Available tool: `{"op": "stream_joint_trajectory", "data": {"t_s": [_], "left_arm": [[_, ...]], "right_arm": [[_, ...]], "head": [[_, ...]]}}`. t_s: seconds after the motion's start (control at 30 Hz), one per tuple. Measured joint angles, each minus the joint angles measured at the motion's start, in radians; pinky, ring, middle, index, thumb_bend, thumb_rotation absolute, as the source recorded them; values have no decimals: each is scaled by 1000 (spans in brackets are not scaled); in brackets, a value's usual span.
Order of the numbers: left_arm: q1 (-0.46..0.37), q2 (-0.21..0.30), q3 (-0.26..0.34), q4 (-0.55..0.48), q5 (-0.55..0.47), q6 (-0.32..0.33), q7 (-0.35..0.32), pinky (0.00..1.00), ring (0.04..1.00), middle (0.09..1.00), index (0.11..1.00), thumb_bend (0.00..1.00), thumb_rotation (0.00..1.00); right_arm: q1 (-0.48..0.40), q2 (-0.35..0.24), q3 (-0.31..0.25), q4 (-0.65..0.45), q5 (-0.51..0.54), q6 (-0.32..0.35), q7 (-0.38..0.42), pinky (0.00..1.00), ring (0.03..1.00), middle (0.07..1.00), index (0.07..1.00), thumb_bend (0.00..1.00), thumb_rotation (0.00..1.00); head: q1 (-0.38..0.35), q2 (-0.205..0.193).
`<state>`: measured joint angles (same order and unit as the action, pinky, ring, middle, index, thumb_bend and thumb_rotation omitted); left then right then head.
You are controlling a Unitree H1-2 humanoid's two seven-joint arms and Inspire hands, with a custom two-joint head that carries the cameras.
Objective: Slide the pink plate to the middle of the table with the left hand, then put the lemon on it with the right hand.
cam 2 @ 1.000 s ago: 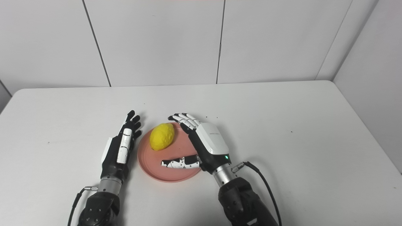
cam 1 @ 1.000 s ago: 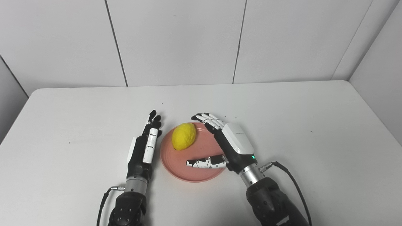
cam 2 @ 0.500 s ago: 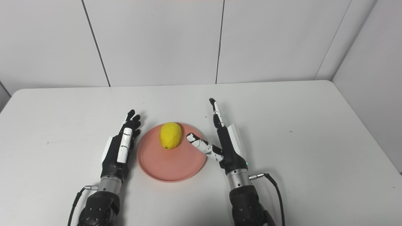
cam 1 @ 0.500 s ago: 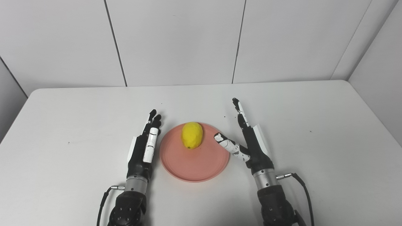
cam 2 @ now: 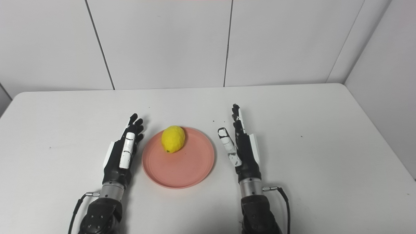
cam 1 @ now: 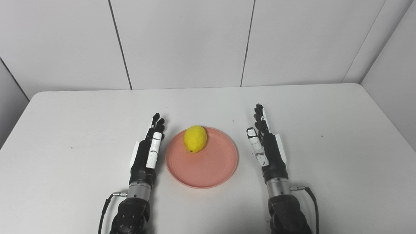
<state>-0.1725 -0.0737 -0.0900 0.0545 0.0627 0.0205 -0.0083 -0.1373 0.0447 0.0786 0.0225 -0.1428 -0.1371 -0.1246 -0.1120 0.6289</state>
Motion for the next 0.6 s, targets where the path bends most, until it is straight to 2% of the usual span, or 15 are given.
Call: {"op": "stream_joint_trajectory", "data": {"t_s": [0.27, 0.53, 0.6], "left_arm": [[-2, 0, 8, 12, -11, -30, 0, 946, 961, 972, 971, 586, 1000], [-8, 0, 7, 18, -10, -30, -1, 977, 981, 978, 975, 584, 1000], [-8, 0, 7, 18, -10, -30, -1, 976, 982, 978, 974, 588, 1000]], "right_arm": [[0, 9, -3, 6, 94, 7, 61, 1000, 1000, 1000, 1000, 728, 963], [0, 4, -7, 9, 116, 56, 87, 1000, 1000, 999, 986, 748, 930], [0, 4, -9, 10, 117, 61, 87, 1000, 1000, 996, 981, 753, 927]], "head": [[12, 5], [14, 2], [6, -11]]}}
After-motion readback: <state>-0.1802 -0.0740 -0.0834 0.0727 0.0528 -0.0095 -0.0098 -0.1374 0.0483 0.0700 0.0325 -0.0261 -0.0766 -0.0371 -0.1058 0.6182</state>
